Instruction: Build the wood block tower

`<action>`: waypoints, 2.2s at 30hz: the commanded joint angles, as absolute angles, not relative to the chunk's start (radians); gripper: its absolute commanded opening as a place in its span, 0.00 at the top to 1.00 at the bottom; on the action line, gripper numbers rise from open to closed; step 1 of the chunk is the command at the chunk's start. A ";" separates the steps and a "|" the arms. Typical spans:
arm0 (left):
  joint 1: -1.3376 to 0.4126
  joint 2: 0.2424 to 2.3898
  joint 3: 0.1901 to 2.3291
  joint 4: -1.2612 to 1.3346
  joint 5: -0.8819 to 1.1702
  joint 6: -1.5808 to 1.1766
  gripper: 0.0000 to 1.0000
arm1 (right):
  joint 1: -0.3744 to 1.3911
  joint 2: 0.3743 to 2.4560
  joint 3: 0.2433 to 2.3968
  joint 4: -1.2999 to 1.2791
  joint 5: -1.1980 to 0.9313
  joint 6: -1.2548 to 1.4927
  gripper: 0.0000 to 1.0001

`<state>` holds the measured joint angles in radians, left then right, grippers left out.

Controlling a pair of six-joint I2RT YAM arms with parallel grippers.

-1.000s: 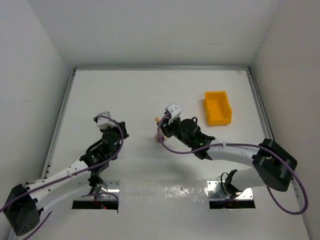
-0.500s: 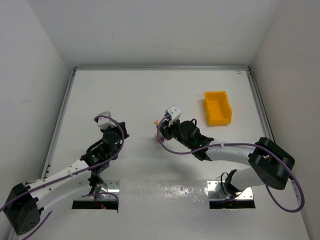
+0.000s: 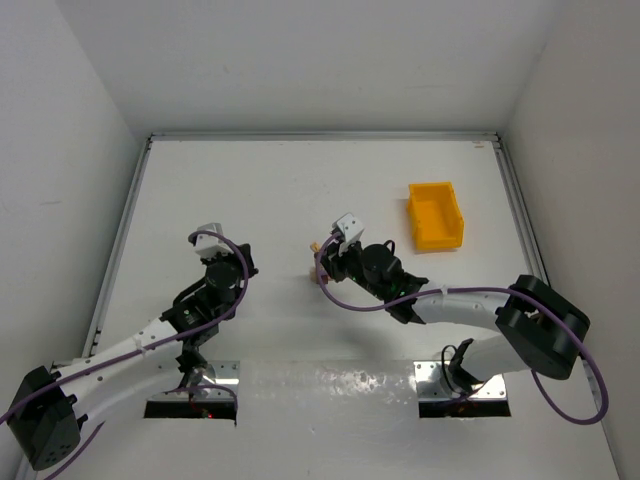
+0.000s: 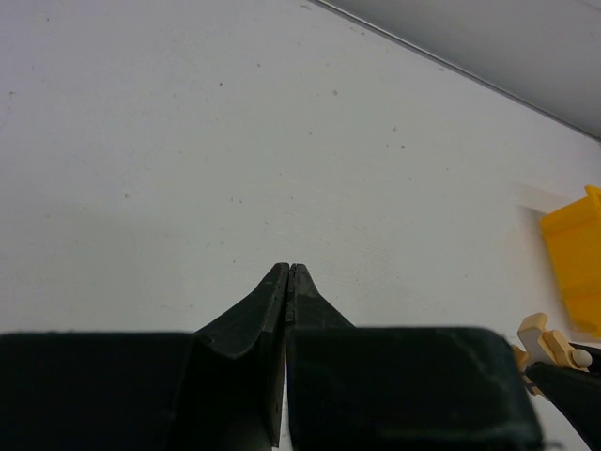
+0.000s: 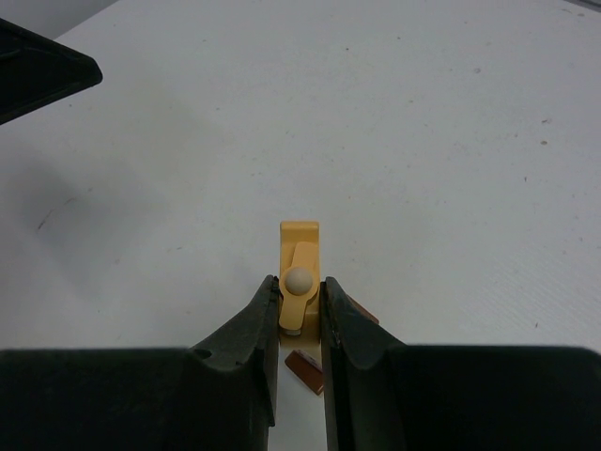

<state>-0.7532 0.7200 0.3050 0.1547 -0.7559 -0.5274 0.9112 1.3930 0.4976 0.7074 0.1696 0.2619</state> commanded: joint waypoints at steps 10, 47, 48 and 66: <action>-0.765 0.722 0.339 0.198 -0.767 -0.518 1.00 | 0.908 1.414 0.500 0.770 0.160 0.264 0.85; -0.765 0.746 0.341 0.207 -0.762 -0.515 1.00 | 0.910 1.448 0.502 0.769 0.176 0.262 0.77; -0.765 0.746 0.341 0.207 -0.761 -0.515 1.00 | 0.910 1.448 0.500 0.769 0.178 0.264 0.77; -0.765 0.746 0.341 0.209 -0.761 -0.515 1.00 | 0.908 1.434 0.505 0.769 0.183 0.265 0.67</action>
